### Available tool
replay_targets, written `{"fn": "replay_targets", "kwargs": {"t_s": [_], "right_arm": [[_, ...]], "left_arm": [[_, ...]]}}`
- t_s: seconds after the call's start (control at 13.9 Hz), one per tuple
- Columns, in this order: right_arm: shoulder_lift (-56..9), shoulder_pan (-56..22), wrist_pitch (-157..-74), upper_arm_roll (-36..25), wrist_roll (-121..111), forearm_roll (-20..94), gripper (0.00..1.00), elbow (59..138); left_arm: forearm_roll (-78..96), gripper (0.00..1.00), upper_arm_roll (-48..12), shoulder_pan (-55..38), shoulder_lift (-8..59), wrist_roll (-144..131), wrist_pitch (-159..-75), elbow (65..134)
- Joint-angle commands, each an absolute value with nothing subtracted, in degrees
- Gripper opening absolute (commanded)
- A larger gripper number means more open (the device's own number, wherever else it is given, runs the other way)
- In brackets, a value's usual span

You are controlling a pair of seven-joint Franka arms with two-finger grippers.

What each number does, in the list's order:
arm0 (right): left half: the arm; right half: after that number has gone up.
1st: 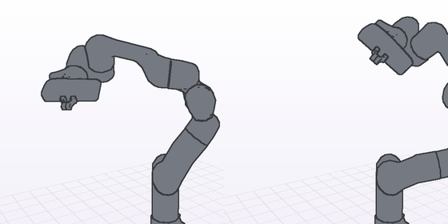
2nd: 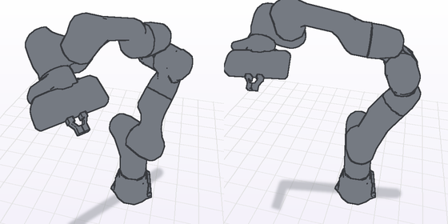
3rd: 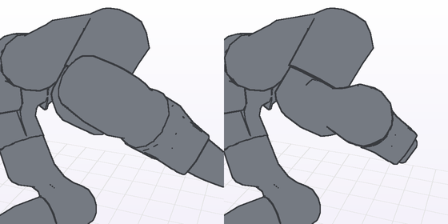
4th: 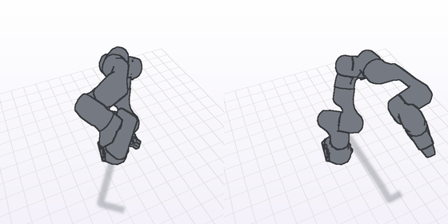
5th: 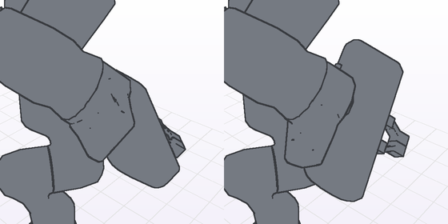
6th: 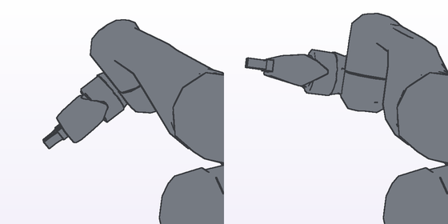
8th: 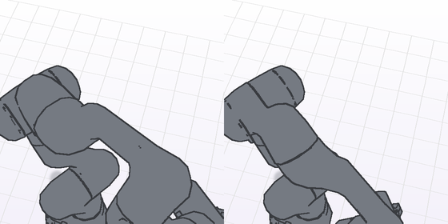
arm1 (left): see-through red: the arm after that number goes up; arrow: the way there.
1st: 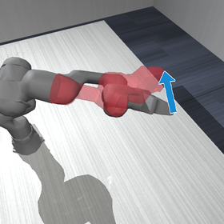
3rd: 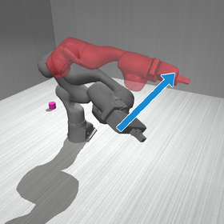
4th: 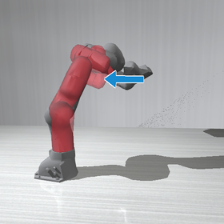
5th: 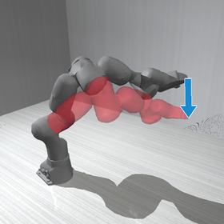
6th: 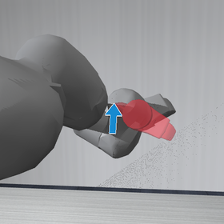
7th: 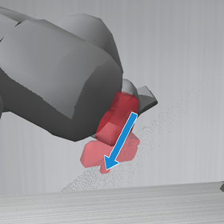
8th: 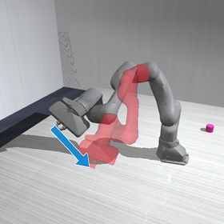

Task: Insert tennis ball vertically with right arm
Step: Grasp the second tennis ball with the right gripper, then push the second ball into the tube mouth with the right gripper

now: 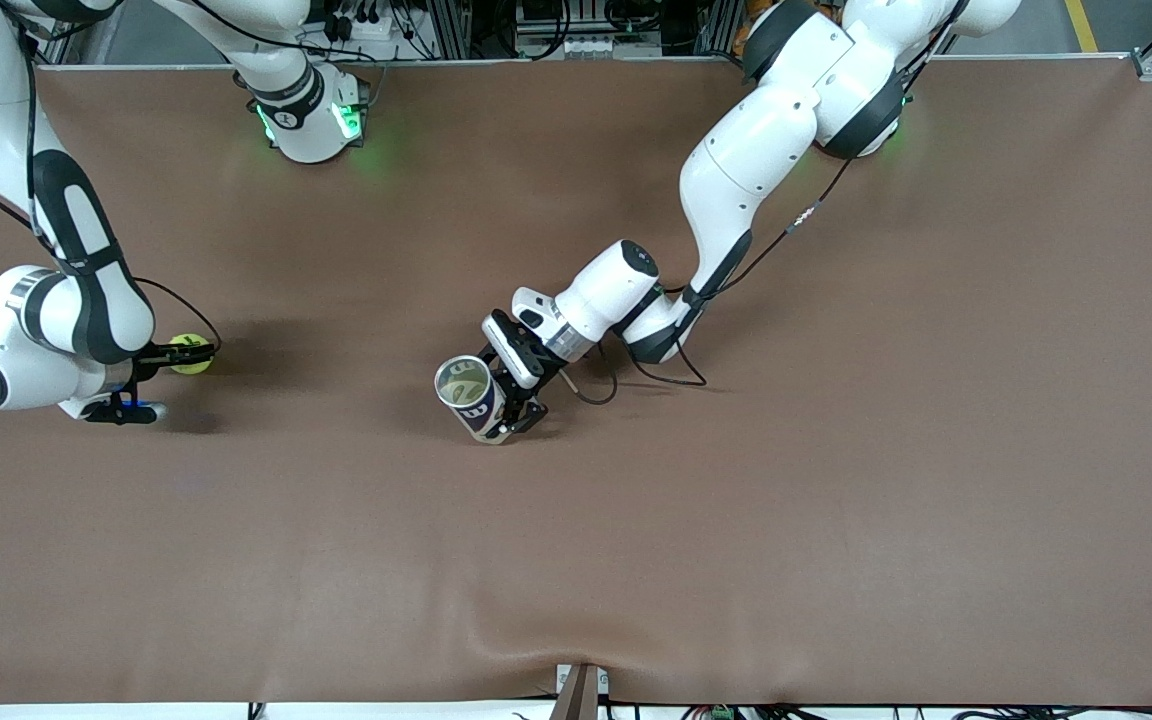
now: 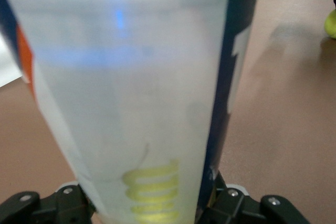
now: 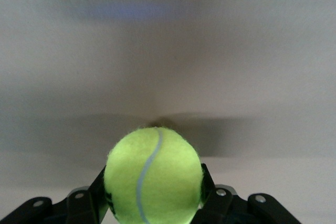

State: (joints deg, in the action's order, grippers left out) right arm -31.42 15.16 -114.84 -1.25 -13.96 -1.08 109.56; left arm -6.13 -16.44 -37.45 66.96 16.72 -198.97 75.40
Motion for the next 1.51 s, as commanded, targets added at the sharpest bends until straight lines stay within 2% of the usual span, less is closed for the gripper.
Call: {"fn": "replay_targets", "kwargs": {"t_s": [0.0,0.29,0.5,0.79,1.01,1.44], "right_arm": [[-28.4,15.7,-110.7,1.1,-14.2,-1.3,0.12,104.7],[-27.2,15.0,-98.3,8.3,-10.0,1.0,0.06,88.5],[-27.6,10.0,-91.3,9.1,2.4,5.3,0.05,81.2],[-28.2,3.2,-92.0,9.1,21.0,18.4,0.05,78.2],[-30.0,-2.4,-93.2,9.1,35.3,22.0,0.06,74.3],[-32.2,-11.3,-100.8,9.0,57.5,27.0,0.06,74.4]], "left_arm": [[-5.3,0.80,-16.9,-37.4,66.8,16.3,-199.8,75.1],[-5.4,0.80,-16.9,-37.4,67.0,16.3,-200.7,75.2],[-5.4,0.80,-16.9,-37.4,66.9,16.3,-200.7,75.2],[-5.3,0.80,-16.9,-37.4,66.9,16.3,-200.8,75.2],[-5.3,0.80,-16.9,-37.4,66.9,16.3,-200.8,75.2],[-5.4,0.80,-16.9,-37.4,66.9,16.3,-200.8,75.2]]}}
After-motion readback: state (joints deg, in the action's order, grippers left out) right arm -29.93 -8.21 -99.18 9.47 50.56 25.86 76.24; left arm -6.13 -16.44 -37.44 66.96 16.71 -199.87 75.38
